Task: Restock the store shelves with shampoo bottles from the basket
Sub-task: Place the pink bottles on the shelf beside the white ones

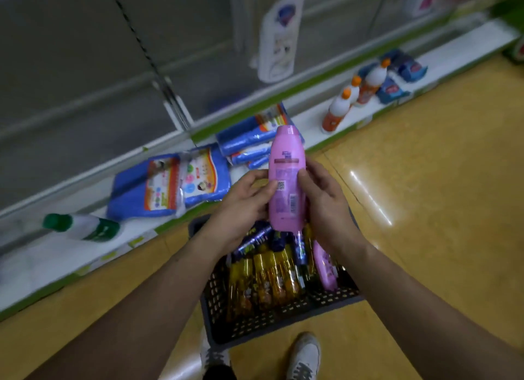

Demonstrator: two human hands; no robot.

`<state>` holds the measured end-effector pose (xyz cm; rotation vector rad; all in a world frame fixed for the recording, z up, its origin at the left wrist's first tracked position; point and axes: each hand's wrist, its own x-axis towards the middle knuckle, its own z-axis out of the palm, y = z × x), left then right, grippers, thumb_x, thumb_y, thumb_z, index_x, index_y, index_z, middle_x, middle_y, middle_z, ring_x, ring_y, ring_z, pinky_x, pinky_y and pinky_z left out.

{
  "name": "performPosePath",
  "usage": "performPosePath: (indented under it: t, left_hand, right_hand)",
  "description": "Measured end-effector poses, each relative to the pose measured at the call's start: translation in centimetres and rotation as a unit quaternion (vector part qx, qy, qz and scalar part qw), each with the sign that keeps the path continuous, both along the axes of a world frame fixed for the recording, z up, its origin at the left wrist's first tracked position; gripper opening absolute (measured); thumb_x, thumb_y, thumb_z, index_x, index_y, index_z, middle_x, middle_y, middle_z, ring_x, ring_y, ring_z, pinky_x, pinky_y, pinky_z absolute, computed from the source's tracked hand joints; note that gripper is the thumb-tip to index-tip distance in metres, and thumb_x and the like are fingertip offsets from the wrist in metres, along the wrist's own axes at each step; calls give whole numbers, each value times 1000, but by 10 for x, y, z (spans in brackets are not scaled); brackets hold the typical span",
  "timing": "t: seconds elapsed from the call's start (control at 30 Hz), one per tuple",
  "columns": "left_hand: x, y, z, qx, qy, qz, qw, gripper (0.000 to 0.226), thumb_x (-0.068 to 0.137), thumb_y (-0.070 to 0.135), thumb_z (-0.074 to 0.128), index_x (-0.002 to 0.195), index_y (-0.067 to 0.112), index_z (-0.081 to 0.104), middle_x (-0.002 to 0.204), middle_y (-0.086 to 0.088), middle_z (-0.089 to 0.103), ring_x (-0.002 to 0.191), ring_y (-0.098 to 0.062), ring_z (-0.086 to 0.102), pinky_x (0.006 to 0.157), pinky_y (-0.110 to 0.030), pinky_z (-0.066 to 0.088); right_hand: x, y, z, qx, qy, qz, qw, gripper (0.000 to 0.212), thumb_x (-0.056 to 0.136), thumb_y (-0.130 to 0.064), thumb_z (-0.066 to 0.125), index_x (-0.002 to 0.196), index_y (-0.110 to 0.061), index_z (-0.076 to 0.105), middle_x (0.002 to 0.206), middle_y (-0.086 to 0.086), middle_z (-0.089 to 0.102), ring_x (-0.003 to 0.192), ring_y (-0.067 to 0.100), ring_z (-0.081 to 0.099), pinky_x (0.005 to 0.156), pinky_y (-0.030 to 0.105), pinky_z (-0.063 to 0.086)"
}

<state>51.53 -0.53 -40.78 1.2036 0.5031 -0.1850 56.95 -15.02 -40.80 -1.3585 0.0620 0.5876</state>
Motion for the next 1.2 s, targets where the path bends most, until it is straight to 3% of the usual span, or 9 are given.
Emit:
performPosePath:
  t: [0.13,0.27,0.5,0.63,0.8,0.97,1.03,1.1,1.2]
  left_hand:
    - [-10,37,58,33,-46,37,998,24,98,18,59,121,13,58,101,-9,75,85,-19,73,69,-29,57]
    - [-19,72,109,63,-86,83,991,26,98,11,57,123,6,56,91,-8,75,74,-14,71,65,-26,57]
    - [-41,130,167,89,-126,147,977,29,98,10,56,127,5,56,101,-14,73,78,-14,71,67,-24,56]
    - [-59,165,196,90,-156,191,965,23,98,7,55,120,11,61,96,-3,76,78,-10,72,65,-22,56]
    - [-86,213,234,104,-196,248,943,20,98,6,54,112,16,62,87,4,77,74,-7,72,62,-21,57]
    - [-119,262,259,113,-218,279,929,19,96,1,55,111,12,59,91,-2,75,75,-8,72,62,-20,56]
    - [-133,279,264,125,-223,295,921,20,91,4,62,110,11,58,96,-5,73,77,-9,71,62,-20,55]
    - [-144,295,267,163,-223,312,909,29,80,12,72,105,13,58,94,-2,72,80,-10,69,65,-21,55]
    - [-158,313,270,225,-210,329,893,35,70,18,78,98,17,57,92,1,71,79,-13,68,72,-23,55]
  right_hand:
    - [3,40,62,22,-42,25,999,31,102,-12,52,132,-18,58,109,-6,74,96,8,71,74,25,58]
    - [3,82,111,52,-82,47,994,25,100,-6,52,120,-20,61,98,-13,75,91,-3,69,75,14,53]
    - [-5,151,170,105,-108,106,983,30,101,-6,51,129,-13,58,107,-2,73,93,6,69,81,21,56]
    - [-18,193,201,123,-139,147,972,29,102,-6,50,128,-15,57,105,-4,75,92,6,70,79,23,57]
    - [-47,242,219,114,-254,187,942,40,97,-11,59,136,-17,50,124,3,68,116,20,64,94,35,55]
    - [-83,298,232,36,-393,222,892,71,89,-18,71,149,-26,33,140,-4,46,121,15,57,95,38,55]
    - [-97,324,236,-25,-444,212,870,81,85,-25,75,151,-30,28,137,-9,37,125,6,50,97,30,53]
    - [-112,348,241,-64,-467,196,860,89,82,-25,77,153,-30,23,126,-11,30,115,-11,44,87,8,46]
    - [-130,376,246,-53,-438,189,877,83,84,-19,74,152,-29,27,118,-7,30,105,-17,43,81,1,40]
